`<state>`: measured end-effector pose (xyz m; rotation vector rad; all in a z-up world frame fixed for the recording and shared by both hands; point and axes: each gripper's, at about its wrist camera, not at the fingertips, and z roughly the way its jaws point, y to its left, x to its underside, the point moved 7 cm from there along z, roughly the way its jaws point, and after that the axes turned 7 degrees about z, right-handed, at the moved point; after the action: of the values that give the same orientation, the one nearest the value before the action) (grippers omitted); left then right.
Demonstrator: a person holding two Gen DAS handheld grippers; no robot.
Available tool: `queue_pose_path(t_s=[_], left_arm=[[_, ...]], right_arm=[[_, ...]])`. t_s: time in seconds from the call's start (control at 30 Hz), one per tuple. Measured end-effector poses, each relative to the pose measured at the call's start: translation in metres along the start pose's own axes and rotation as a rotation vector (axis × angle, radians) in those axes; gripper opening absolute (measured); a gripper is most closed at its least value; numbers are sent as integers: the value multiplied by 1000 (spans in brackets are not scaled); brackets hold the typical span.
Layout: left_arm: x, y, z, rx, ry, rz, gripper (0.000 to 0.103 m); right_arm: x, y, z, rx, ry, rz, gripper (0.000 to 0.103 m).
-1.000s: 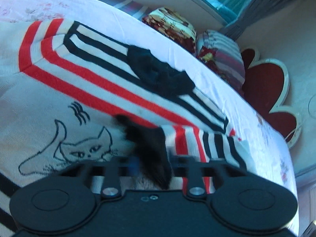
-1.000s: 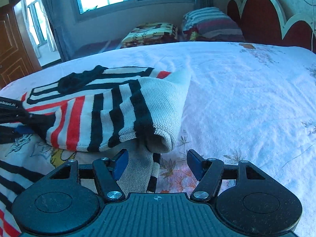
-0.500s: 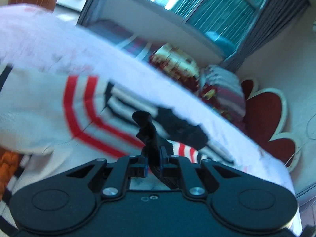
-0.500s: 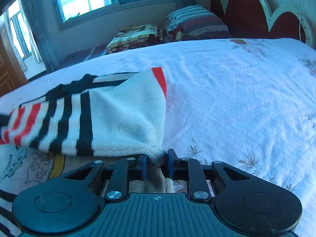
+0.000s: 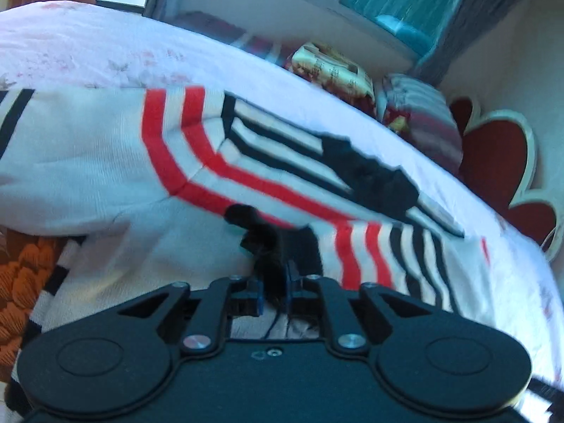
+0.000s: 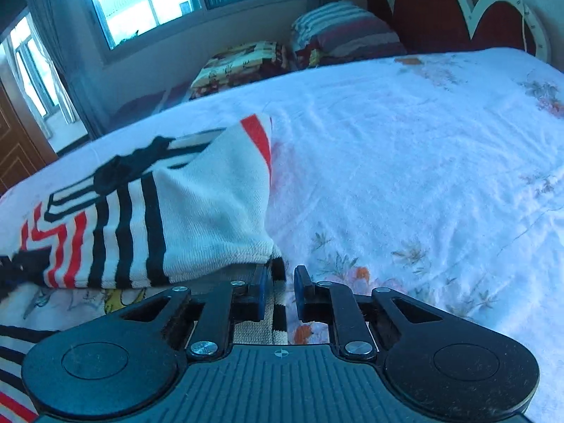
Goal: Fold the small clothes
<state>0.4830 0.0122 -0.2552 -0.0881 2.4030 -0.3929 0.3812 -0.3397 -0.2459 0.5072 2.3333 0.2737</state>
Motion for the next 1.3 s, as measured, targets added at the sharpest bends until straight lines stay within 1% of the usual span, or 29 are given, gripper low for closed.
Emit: queue_pose_path(t_s=[0.03, 0.07, 0.1, 0.13, 0.2, 0.23, 0.3, 0.4, 0.47, 0.5, 0.53, 0.57, 0.6, 0.67, 0.7, 0.77, 0.83, 0.9, 0.93, 1.0, 1.03, 1.1, 1.17, 1.2, 1.3], left_arm=[[-1, 1, -4, -25, -8, 8, 29], [-2, 3, -10, -58, -21, 11, 45], [-3, 7, -17, -88, -36, 4, 54], [-5, 11, -25, -114, -65, -11, 68], [-9, 14, -42, -137, -118, -22, 69], [-11, 13, -47, -127, -127, -15, 69], [-14, 4, -49, -97, -127, 15, 69], [-17, -17, -37, -47, -105, 71, 69], [-14, -31, -25, -23, -91, 106, 69], [-13, -36, -18, -30, -89, 129, 69], [-12, -40, -11, -38, -84, 147, 69], [-11, -41, -4, -44, -73, 156, 69], [-7, -39, 2, -54, -58, 152, 69], [-2, -31, 12, -68, -21, 126, 69], [-2, -29, 14, -69, -30, 128, 70], [-1, -29, 15, -76, -31, 148, 70], [-1, -30, 16, -85, -32, 154, 71], [0, -32, 15, -96, -33, 170, 70], [0, -33, 16, -101, -31, 182, 70], [2, -34, 18, -124, -36, 219, 71], [2, -33, 19, -130, -37, 222, 71], [-1, -31, 17, -121, -30, 194, 68], [-5, -31, 9, -116, -39, 170, 62], [-7, -32, 4, -107, -53, 164, 62], [-13, -42, -7, -73, -94, 148, 63]], right_arm=[[-3, 0, -2, -4, -6, -3, 15], [-7, 0, 0, -9, -5, -1, 15], [-12, 0, 3, -15, -6, 9, 15], [-18, 0, 6, -21, -8, 16, 15], [-28, 3, 15, -30, -16, 2, 15], [-33, 5, 21, -32, -17, -3, 15], [-42, 8, 37, -49, -2, 5, 15], [-58, 14, 64, -56, 19, 13, 17], [-68, 16, 80, -62, 22, 15, 37], [-72, 16, 87, -64, 21, 17, 59], [-77, 17, 93, -61, 12, 20, 65], [-82, 17, 98, -65, 4, 20, 65], [-87, 18, 103, -75, 0, 26, 64], [-95, 17, 116, -88, 8, 59, 42], [-98, 17, 121, -98, 16, 69, 32], [-102, 18, 129, -94, 22, 76, 30], [-105, 18, 131, -81, 12, 63, 10], [-106, 14, 132, -16, -18, 15, 10], [-104, 9, 133, 2, -29, 13, 10], [-104, 3, 133, 14, -50, 26, 10], [-105, 2, 133, 16, -51, 34, 10], [-106, 0, 130, 36, -65, 53, 10], [-107, 4, 124, 37, -73, 35, 10], [-109, 8, 119, 32, -81, 28, 11], [-114, 28, 105, -21, -114, -12, 11]])
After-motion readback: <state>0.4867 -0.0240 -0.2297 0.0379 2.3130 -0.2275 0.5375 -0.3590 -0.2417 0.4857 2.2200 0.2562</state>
